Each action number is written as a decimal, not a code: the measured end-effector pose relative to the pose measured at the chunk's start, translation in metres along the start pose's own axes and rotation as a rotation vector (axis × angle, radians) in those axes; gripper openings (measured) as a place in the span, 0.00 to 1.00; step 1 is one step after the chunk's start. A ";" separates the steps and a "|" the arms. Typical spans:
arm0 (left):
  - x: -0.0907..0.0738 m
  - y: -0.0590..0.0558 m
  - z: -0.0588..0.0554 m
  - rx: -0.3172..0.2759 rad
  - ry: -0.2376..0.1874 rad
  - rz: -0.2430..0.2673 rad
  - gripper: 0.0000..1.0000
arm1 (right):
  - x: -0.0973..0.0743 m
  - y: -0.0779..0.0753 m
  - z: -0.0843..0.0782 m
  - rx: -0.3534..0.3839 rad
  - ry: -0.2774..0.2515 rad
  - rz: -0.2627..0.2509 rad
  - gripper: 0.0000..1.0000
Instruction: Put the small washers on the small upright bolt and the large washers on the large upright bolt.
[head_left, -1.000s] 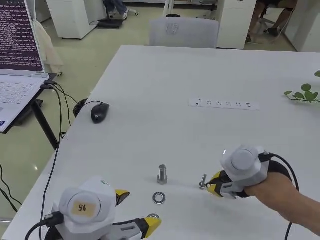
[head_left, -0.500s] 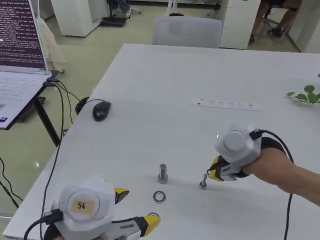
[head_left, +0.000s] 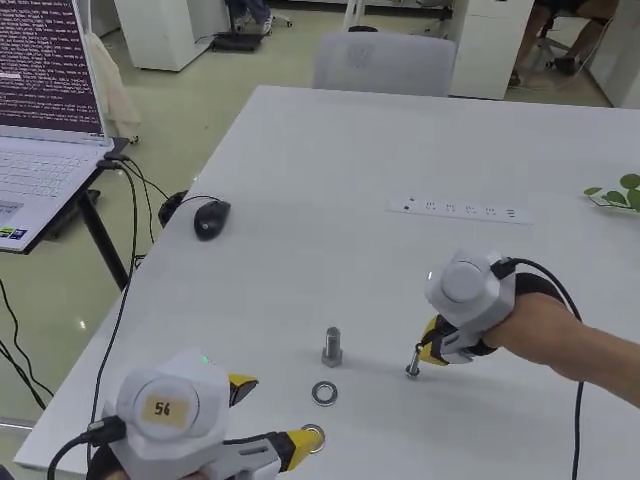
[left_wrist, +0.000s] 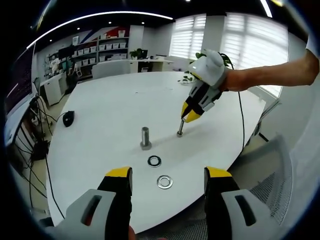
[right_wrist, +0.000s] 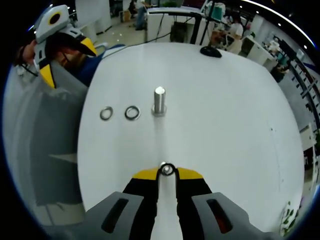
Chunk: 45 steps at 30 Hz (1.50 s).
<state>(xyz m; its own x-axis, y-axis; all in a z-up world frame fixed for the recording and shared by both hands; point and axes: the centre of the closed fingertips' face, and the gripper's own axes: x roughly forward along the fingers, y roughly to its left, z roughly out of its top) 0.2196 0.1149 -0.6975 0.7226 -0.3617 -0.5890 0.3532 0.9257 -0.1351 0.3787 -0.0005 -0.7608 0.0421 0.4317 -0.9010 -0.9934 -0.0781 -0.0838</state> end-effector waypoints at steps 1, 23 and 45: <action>0.000 0.000 0.000 -0.001 -0.001 -0.001 0.57 | 0.000 0.000 0.000 0.000 0.001 0.000 0.13; 0.001 0.002 0.001 -0.003 -0.002 -0.001 0.57 | 0.015 0.001 -0.004 -0.010 0.038 0.013 0.14; -0.001 0.007 0.000 -0.009 0.000 0.008 0.57 | 0.044 0.001 -0.018 0.071 0.035 0.001 0.16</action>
<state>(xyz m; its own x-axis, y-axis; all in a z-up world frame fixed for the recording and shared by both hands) 0.2213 0.1222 -0.6979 0.7257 -0.3540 -0.5899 0.3419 0.9297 -0.1373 0.3814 0.0025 -0.8084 0.0440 0.3995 -0.9157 -0.9984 -0.0139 -0.0541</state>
